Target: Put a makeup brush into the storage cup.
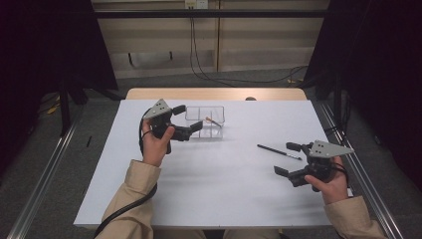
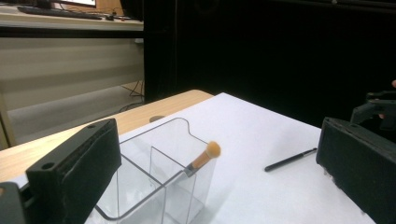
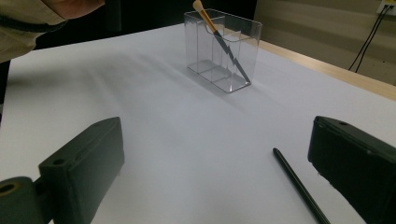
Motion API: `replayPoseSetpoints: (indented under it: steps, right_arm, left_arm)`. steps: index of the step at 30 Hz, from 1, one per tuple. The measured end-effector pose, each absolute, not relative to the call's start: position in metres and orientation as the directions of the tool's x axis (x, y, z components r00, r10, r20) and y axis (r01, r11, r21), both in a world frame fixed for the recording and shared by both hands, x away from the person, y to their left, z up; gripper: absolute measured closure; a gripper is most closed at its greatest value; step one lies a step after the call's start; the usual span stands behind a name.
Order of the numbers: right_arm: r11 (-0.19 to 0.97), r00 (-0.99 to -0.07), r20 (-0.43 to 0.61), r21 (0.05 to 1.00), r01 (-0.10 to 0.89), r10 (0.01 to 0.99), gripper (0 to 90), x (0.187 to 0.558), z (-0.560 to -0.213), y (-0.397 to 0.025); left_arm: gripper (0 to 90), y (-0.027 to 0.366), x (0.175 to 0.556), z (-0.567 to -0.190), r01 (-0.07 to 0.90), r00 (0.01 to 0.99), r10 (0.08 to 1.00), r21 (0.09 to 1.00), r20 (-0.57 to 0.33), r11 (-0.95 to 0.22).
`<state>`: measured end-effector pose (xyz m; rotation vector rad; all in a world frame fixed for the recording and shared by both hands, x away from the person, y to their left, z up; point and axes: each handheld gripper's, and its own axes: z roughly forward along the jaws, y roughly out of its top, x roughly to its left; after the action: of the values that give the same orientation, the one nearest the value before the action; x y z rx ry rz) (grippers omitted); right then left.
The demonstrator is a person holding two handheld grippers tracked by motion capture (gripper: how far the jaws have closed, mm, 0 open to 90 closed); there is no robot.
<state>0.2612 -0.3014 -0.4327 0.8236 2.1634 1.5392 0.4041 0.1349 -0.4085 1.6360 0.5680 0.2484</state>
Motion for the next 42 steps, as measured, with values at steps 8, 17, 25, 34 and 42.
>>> replayPoseSetpoints:
  steps: [8,17,25,34,42]
  right_arm:
    - [0.239,-0.766,0.041,0.938,0.25,0.642,2.9,0.261,-0.433,-0.301]
    - [0.236,-0.764,0.04,0.939,0.248,0.644,2.6,0.261,-0.433,-0.302]
    - [0.231,-0.758,0.038,0.941,0.246,0.651,2.4,0.261,-0.433,-0.303]
    - [0.233,-0.76,0.038,0.941,0.246,0.649,2.4,0.262,-0.433,-0.302]
    - [0.233,-0.759,0.035,0.942,0.243,0.651,2.3,0.261,-0.432,-0.303]
  left_arm:
    - [0.0,0.144,0.398,-0.41,0.215,0.856,0.492,0.975,-0.158,-0.063]
    - [0.0,0.157,0.388,-0.41,0.201,0.856,0.496,0.978,-0.145,-0.061]
    - [0.0,0.17,0.378,-0.412,0.196,0.863,0.486,0.979,-0.142,-0.062]
    - [0.0,0.18,0.37,-0.413,0.189,0.865,0.484,0.979,-0.131,-0.071]
    - [0.0,0.188,0.361,-0.414,0.188,0.874,0.468,0.979,-0.13,-0.078]
